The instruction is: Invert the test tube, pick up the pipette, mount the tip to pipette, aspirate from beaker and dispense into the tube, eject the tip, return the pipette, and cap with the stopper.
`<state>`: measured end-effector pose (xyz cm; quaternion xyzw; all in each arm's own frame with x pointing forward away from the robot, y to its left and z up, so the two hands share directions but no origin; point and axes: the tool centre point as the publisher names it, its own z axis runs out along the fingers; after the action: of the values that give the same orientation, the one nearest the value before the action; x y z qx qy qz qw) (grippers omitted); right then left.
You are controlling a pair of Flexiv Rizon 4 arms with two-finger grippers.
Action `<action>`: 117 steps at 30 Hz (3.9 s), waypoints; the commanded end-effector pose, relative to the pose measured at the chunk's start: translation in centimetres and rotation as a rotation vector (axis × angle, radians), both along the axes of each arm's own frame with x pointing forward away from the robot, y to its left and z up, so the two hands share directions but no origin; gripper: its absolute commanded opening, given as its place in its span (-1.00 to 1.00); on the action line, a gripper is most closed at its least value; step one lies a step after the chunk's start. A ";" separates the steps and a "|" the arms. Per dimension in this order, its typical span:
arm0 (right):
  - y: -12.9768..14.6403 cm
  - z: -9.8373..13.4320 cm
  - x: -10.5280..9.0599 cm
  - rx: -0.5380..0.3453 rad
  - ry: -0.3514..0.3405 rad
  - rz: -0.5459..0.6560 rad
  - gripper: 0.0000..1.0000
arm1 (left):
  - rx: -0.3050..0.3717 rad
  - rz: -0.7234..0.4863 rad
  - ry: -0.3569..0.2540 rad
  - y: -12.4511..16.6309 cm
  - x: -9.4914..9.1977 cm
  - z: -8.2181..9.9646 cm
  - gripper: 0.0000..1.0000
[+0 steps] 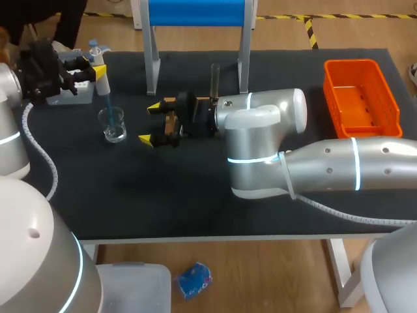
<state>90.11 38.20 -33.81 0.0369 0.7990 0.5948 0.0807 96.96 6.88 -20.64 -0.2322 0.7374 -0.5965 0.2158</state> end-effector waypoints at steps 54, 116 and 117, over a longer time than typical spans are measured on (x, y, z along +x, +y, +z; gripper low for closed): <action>-1.7 23.7 2.9 -0.185 0.049 -0.051 1.00 | -0.001 0.000 -0.003 0.0 -0.1 -0.1 -1.00; 8.4 21.7 5.0 -0.249 0.124 0.102 -1.00 | -0.001 0.000 -0.003 0.0 -0.1 -0.1 -1.00; 8.4 21.7 5.0 -0.248 0.124 0.102 -1.00 | -0.001 0.000 -0.003 0.0 -0.1 -0.1 -1.00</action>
<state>95.07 46.48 -12.18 0.0225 0.8699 0.4927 0.0048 96.97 6.91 -20.64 -0.2319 0.7374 -0.5967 0.2153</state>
